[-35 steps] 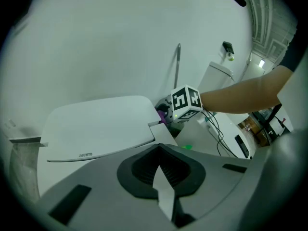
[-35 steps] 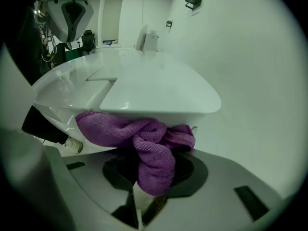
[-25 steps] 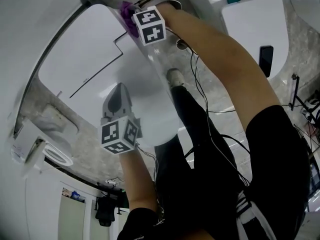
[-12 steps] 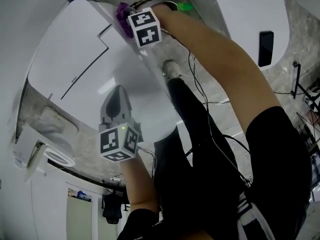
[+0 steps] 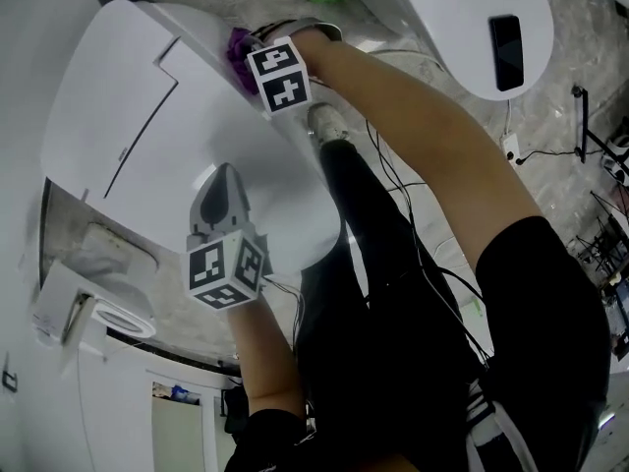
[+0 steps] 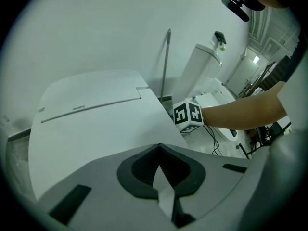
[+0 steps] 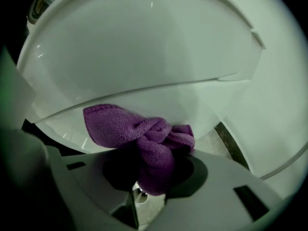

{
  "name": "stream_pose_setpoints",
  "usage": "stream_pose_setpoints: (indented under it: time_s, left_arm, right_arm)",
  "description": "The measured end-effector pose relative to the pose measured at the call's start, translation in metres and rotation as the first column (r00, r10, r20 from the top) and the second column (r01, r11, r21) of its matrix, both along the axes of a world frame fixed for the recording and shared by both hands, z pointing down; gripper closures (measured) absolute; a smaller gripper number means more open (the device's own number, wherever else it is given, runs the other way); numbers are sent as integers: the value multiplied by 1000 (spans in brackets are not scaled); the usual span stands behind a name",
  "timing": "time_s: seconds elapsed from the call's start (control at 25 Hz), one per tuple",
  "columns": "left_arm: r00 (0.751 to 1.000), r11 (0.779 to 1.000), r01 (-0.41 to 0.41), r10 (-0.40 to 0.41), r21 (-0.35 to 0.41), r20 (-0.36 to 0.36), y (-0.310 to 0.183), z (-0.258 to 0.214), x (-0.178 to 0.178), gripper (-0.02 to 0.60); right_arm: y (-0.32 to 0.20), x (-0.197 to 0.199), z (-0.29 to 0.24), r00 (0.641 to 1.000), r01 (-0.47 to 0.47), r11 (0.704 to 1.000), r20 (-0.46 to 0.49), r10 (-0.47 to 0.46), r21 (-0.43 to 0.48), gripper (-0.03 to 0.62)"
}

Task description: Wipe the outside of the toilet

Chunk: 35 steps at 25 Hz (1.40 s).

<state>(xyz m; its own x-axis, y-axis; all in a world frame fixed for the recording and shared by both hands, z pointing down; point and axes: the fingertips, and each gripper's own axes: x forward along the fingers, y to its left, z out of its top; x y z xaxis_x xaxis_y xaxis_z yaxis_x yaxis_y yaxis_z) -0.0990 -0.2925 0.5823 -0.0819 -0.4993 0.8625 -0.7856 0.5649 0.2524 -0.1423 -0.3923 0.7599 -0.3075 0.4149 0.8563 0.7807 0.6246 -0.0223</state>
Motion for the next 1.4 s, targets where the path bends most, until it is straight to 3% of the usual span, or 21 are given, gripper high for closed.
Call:
stream_pose_setpoints:
  time_s: [0.12,0.4,0.88,1.16,1.4]
  left_arm:
    - [999,1000,-22,22,14,-32,6,0,16,575]
    - [994,994,-106,106,24,-20,30,-2,46,575]
    - [970,973,-231,232,25,-73,82,19,116,575]
    - [960,962,-272,272,5,-62,97,22,156,575]
    - [971,972,-233,233,13,-46,108,14,195,575]
  right_arm:
    - [12,27,2,1000,-16,1000,-19,16,-8,473]
    - [42,84,5,996,-63,998,-58,62,-27,473]
    - [98,185,8,980,-173,985,-99,170,-23,473]
    - [125,232,6,957,-275,961,-101,271,-32,473]
    - [145,268,-2,941,-327,943,-116,319,-54,473]
